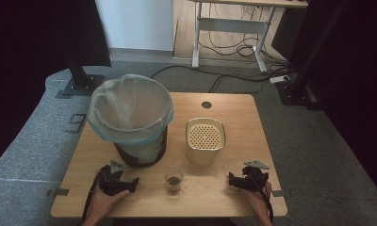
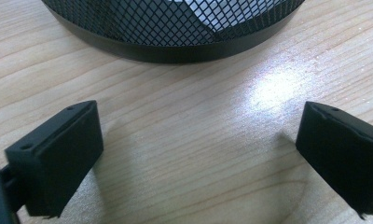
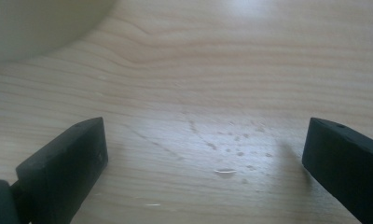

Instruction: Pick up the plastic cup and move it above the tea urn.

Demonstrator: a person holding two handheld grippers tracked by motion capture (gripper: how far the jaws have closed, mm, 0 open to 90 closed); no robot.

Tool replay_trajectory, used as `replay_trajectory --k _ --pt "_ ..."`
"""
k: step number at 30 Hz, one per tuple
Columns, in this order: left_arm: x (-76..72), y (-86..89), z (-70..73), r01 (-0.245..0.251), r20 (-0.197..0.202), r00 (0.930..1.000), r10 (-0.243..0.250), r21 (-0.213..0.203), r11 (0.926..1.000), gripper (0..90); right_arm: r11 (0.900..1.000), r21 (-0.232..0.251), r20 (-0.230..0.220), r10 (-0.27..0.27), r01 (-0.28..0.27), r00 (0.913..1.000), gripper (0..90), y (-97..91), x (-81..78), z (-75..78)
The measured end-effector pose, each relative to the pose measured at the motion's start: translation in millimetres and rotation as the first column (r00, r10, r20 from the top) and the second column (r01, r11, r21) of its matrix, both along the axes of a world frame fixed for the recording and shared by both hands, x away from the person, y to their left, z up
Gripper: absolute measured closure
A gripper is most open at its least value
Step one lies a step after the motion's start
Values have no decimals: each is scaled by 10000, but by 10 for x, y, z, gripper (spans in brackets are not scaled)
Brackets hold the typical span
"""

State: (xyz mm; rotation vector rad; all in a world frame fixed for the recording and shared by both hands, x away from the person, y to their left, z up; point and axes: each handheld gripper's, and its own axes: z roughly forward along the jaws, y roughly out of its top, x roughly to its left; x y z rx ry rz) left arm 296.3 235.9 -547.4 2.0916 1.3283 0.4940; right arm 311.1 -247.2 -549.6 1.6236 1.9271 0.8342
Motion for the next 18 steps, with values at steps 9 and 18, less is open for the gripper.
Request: replay_trajectory --k 9,18 --pt "-7 81 32 -180 -49 9998 180 -12 9998 86 9840 995 1825 1280 -1478 9748 94 236 -228 281" --pt "-90 111 119 152 100 9998 -152 -37 9999 87 9365 1398 2561 2794 -3215 9254 131 626 -367 327"
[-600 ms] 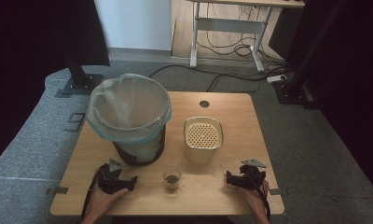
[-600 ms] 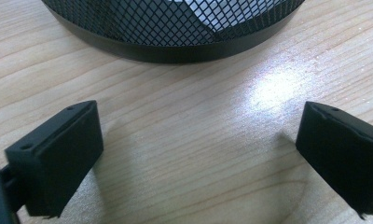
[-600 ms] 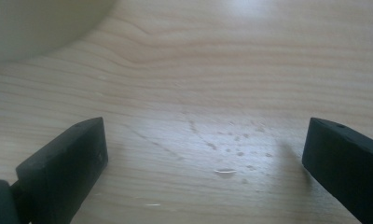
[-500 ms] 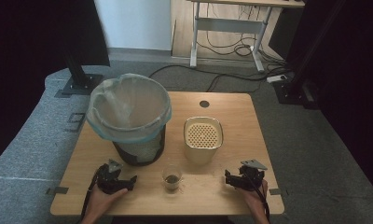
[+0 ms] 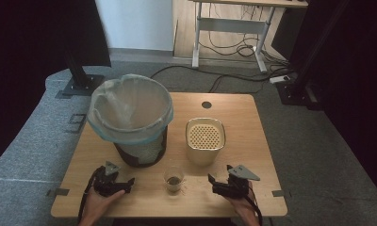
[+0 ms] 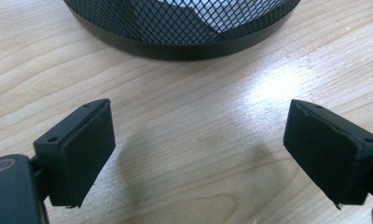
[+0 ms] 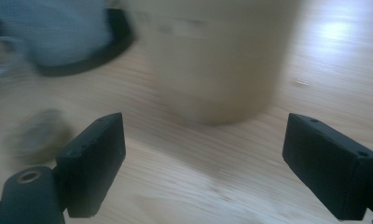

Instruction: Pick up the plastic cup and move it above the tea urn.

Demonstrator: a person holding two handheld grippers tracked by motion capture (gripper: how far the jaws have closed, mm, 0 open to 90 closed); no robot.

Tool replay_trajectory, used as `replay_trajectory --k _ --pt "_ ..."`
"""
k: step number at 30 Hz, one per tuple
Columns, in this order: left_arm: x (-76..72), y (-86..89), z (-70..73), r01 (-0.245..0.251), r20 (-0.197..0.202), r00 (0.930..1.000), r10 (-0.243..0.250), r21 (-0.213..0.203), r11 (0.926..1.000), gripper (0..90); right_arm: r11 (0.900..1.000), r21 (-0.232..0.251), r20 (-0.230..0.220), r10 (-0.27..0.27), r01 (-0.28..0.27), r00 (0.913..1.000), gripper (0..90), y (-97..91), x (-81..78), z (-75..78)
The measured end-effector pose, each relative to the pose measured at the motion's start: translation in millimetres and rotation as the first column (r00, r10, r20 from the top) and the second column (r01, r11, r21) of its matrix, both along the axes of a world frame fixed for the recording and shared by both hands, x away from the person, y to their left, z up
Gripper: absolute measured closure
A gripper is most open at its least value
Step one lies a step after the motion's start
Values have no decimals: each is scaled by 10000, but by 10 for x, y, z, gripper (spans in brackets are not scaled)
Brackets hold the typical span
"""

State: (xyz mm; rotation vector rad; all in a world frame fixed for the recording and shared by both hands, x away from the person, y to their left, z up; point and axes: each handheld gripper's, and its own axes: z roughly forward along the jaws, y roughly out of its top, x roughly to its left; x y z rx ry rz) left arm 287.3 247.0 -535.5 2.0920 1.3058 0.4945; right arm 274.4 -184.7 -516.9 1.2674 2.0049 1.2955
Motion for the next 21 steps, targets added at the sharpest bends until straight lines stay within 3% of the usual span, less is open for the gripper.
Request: replay_trajectory --k 1,4,7,13,20,21 --pt "0 9 4 11 -4 10000 -11 -61 10000 93 9982 -8 59 596 -596 9982 132 137 -26 -12" --pt "-4 15 6 45 -1 10000 -45 -95 9999 97 9955 -95 57 941 -941 9955 134 222 -50 -20" --pt "-7 11 1 61 -44 10000 -62 -144 9999 107 9865 -43 -36 1637 -1637 9865 136 406 -122 -44" --pt "-21 -15 -10 177 -154 9997 -179 -119 9998 107 9706 7 97 2407 -2408 9705 140 663 -204 -63" --pt "-6 -31 -28 227 -255 9994 -228 -55 9997 107 9545 -9 202 2982 -2983 9543 148 969 -144 -103" --pt "-1 -32 -35 238 -297 9993 -240 -48 9997 107 9494 -182 276 3140 -3136 9490 154 1083 -111 -132"
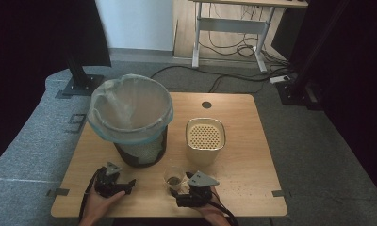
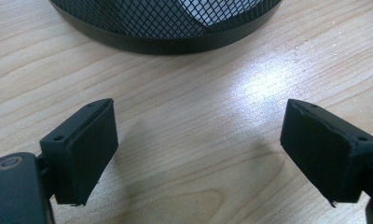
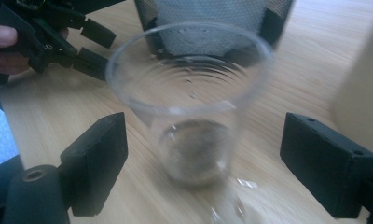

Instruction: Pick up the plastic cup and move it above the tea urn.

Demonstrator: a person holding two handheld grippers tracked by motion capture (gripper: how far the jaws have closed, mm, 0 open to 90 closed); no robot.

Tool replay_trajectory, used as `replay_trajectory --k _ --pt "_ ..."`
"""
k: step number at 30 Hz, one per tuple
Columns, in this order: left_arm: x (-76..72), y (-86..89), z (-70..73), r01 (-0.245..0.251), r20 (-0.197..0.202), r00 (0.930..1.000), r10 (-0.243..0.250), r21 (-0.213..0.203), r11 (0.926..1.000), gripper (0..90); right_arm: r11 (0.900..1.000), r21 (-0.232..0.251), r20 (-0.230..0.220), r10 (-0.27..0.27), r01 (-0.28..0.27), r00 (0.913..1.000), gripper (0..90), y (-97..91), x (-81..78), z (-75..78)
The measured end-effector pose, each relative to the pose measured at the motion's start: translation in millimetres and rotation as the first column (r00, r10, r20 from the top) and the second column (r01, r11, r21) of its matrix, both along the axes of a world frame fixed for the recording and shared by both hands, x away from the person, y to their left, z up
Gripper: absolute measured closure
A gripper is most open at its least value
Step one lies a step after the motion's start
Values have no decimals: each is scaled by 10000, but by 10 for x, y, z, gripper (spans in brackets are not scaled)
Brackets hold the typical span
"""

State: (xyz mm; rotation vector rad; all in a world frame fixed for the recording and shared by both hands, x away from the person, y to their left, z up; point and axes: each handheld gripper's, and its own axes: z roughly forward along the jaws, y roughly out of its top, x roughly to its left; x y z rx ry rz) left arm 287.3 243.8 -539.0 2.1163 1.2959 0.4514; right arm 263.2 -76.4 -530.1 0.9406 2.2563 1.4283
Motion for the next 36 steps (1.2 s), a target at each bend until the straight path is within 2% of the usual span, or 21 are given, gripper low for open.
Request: replay_trajectory --k 4,5,7,10,11,17,18,19,21,27,30,31,33,35,36 --pt "-4 0 -7 -3 -50 10000 3 -12 10000 107 9998 -187 -59 107 -108 9999 207 212 111 -96" --pt "-6 -1 -8 -14 -38 10000 14 13 10000 113 9995 -330 94 38 -35 9999 246 251 123 -114" --pt "-5 -4 -11 -29 -35 10000 29 64 10000 116 9995 -281 389 -148 159 9991 303 289 127 -127" --pt "-5 -6 -12 -37 -41 10000 37 81 10000 121 9994 -274 536 -197 212 9984 326 287 126 -118" --pt "-4 -4 -16 -33 -69 10000 34 86 10000 123 9989 -341 656 -287 310 9974 340 253 121 -99" --pt "-17 -1 -21 -69 -109 9999 69 6 10000 131 9976 417 842 -595 561 9947 358 8 88 112" --pt "-17 -3 -22 -70 -98 9999 70 14 10000 131 9976 417 842 -595 561 9947 358 8 88 112" --pt "-16 -6 -22 -65 -92 9999 65 23 10000 134 9957 662 943 -702 641 9931 360 -117 54 219" --pt "-15 -11 -20 -52 -85 10000 53 29 10000 136 9938 861 1089 -800 708 9908 362 -224 23 304" --pt "-11 -3 -19 -113 -99 9999 112 -39 9999 138 9836 1331 1359 -1397 1217 9808 370 -586 -34 585" --pt "-8 -4 -17 -156 -117 9998 155 -105 9998 142 9801 1456 1460 -1564 1351 9768 371 -696 -35 652" --pt "-9 -6 -16 -153 -110 9998 152 -106 9998 142 9753 1580 1599 -1796 1544 9707 372 -810 -35 717" --pt "-12 -13 -18 -129 -104 9999 128 -60 9999 142 9735 1626 1620 -1870 1607 9689 371 -847 -33 738" --pt "-14 -18 -20 -97 -90 9999 97 -7 10000 143 9665 1723 1739 -2200 1903 9599 371 -981 -13 822" --pt "-14 -18 -20 -97 -90 9999 97 -7 10000 142 9665 1723 1739 -2200 1903 9599 371 -981 -13 822"
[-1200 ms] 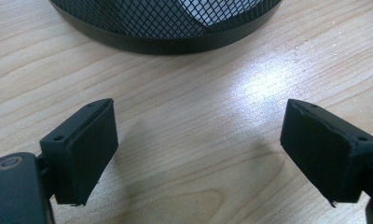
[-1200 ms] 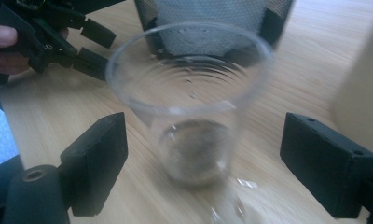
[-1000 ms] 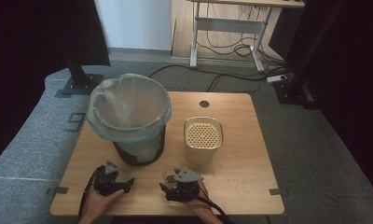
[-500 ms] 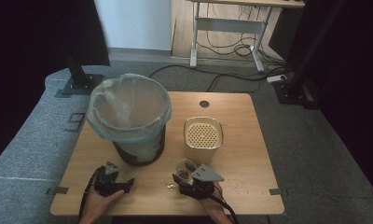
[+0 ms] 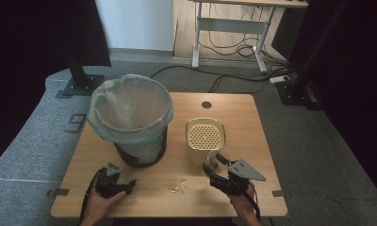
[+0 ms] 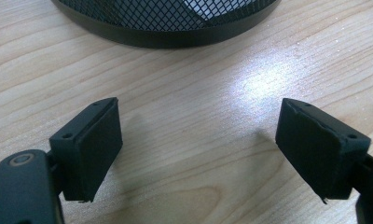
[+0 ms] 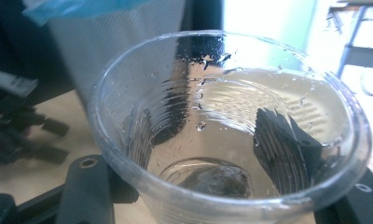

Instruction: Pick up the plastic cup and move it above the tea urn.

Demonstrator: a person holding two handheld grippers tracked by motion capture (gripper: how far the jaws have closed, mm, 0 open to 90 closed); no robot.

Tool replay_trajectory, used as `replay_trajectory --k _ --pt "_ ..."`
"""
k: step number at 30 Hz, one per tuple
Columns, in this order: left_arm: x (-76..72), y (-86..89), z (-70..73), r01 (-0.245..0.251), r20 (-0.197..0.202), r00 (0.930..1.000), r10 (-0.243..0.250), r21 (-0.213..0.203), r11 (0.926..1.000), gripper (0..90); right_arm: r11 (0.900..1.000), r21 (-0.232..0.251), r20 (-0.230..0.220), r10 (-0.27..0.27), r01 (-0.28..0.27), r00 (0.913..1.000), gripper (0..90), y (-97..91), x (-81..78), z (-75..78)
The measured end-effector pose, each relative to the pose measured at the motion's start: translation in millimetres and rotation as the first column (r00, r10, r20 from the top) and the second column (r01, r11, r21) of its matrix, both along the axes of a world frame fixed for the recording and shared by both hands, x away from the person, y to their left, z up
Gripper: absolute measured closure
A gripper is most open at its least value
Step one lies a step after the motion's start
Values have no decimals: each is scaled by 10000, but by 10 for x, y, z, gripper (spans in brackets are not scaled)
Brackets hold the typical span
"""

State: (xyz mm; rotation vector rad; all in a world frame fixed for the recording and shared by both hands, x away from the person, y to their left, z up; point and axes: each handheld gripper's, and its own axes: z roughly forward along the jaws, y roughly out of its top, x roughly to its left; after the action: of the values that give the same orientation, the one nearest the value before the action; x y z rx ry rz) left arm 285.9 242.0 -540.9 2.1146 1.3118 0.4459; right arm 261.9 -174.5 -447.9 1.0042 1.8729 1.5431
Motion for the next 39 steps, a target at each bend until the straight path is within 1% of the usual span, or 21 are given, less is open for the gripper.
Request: replay_trajectory --k 1,2,4,5,6,7,8,9,10,11,14,15,18,22,23,24,25,26,29,35,39 --pt "0 -2 -1 2 5 10000 -2 0 10000 142 10000 32 23 -77 77 10000 371 -31 9 22" --pt "0 -6 -3 3 7 10000 -3 15 10000 142 9995 115 62 -301 301 9995 372 -117 49 85" --pt "0 -6 -3 28 13 10000 -28 54 10000 143 9993 131 49 -361 361 9993 371 -142 66 105" --pt "-2 -13 -7 28 45 10000 -29 83 10000 142 9980 177 -2 -607 607 9982 371 -214 123 165" --pt "-2 -13 -7 28 45 10000 -29 83 10000 142 9980 177 -2 -607 607 9982 371 -214 123 165" --pt "-7 -23 -10 44 65 10000 -45 146 9999 141 9971 161 50 -744 743 9972 372 -259 165 209" --pt "-7 -23 -10 44 65 10000 -45 146 9999 140 9971 161 50 -744 743 9972 372 -259 165 209" --pt "-6 -25 -11 77 91 9999 -78 172 9998 140 9960 155 126 -883 881 9960 373 -298 215 251" --pt "-6 -25 -11 77 91 9999 -78 172 9998 140 9960 155 126 -883 881 9960 373 -298 215 251" --pt "-6 -27 -13 70 92 9999 -71 151 9999 140 9948 165 147 -1003 1001 9948 373 -329 272 293" --pt "-7 -31 -15 74 101 9999 -76 181 9998 136 9931 148 177 -1169 1167 9930 374 -354 360 355" --pt "-6 -37 -18 58 125 9999 -60 163 9999 135 9928 68 257 -1193 1192 9925 374 -359 400 378" --pt "-5 -46 -23 63 168 9998 -66 164 9998 129 9917 27 219 -1287 1287 9914 375 -354 523 445" --pt "-7 -50 -31 57 236 9997 -60 121 9999 122 9896 -180 205 -1421 1425 9896 375 -321 705 504" --pt "-7 -50 -31 57 236 9997 -60 121 9999 122 9896 -180 205 -1421 1425 9896 375 -321 705 504" --pt "-8 -48 -33 65 270 9996 -68 129 9999 122 9884 -188 103 -1502 1504 9886 375 -304 795 514" --pt "-8 -48 -33 65 270 9996 -68 129 9999 122 9884 -188 103 -1502 1504 9886 375 -304 795 514" --pt "-10 -47 -34 60 276 9996 -63 132 9999 122 9880 -164 16 -1536 1536 9881 375 -287 878 513" --pt "-10 -45 -36 77 298 9995 -81 130 9999 121 9866 -213 -64 -1622 1621 9867 375 -250 985 504" --pt "-11 -45 -40 90 331 9994 -94 99 9999 121 9829 -508 -155 -1781 1771 9839 375 -186 1139 487" --pt "-14 -44 -42 85 360 9993 -89 102 9999 121 9819 -547 -138 -1821 1811 9832 375 -178 1170 495"
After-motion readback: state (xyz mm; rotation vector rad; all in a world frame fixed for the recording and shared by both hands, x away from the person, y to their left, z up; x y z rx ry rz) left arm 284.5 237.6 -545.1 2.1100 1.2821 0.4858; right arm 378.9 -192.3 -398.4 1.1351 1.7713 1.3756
